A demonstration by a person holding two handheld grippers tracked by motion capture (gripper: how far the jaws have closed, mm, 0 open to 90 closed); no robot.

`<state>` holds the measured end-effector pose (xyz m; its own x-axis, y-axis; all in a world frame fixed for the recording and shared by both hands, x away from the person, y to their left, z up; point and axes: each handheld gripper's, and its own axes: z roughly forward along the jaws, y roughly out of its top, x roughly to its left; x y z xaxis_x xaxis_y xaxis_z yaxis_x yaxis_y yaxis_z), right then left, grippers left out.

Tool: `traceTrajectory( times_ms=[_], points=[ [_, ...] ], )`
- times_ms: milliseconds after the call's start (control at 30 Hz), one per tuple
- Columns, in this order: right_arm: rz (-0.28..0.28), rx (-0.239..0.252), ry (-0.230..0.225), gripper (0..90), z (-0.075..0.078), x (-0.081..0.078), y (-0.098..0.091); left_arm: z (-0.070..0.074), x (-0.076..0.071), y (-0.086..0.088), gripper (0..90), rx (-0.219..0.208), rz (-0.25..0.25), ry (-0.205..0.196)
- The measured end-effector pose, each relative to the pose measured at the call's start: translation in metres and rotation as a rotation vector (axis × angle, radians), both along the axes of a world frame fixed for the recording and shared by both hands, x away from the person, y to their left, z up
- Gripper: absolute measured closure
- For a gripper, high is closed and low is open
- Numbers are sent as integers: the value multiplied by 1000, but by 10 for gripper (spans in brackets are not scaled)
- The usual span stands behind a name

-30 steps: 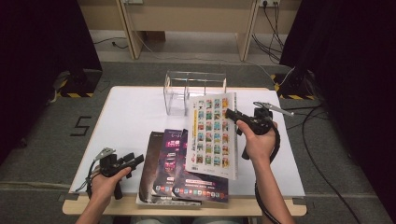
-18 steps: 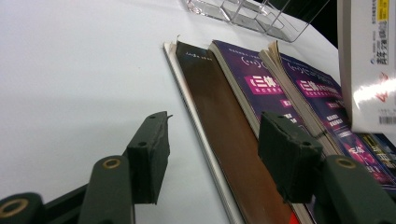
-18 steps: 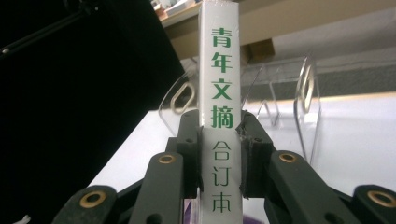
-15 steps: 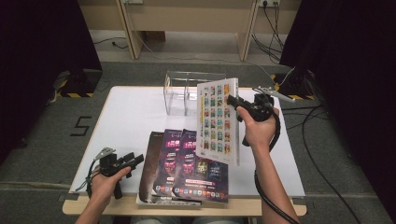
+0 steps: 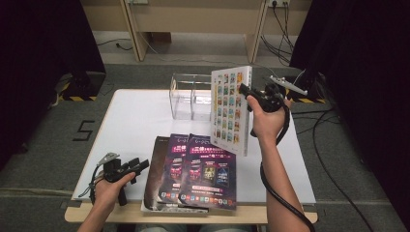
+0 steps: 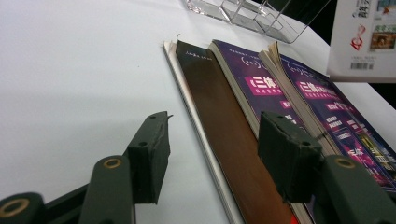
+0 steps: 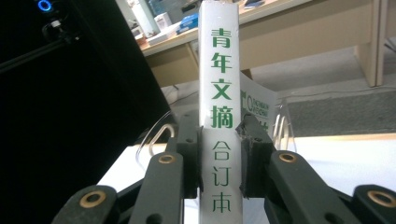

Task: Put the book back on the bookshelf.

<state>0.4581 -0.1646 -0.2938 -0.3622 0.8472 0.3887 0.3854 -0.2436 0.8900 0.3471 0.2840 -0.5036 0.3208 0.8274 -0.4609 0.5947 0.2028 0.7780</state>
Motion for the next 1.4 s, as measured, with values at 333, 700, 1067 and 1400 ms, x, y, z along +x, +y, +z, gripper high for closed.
traceTrajectory(
  times_ms=[333,700,1067,1400],
  points=[
    [-40,23,-12,741,6,20,0,-2,1,1,431,-7,-8,6],
    [-80,11,-31,741,14,46,5,-2,0,2,431,-15,-4,7],
    [-106,-6,-39,741,14,64,10,-4,0,1,431,-25,-8,15],
    [-104,-31,-26,741,15,81,13,-4,0,2,432,-22,-7,15]
  ],
)
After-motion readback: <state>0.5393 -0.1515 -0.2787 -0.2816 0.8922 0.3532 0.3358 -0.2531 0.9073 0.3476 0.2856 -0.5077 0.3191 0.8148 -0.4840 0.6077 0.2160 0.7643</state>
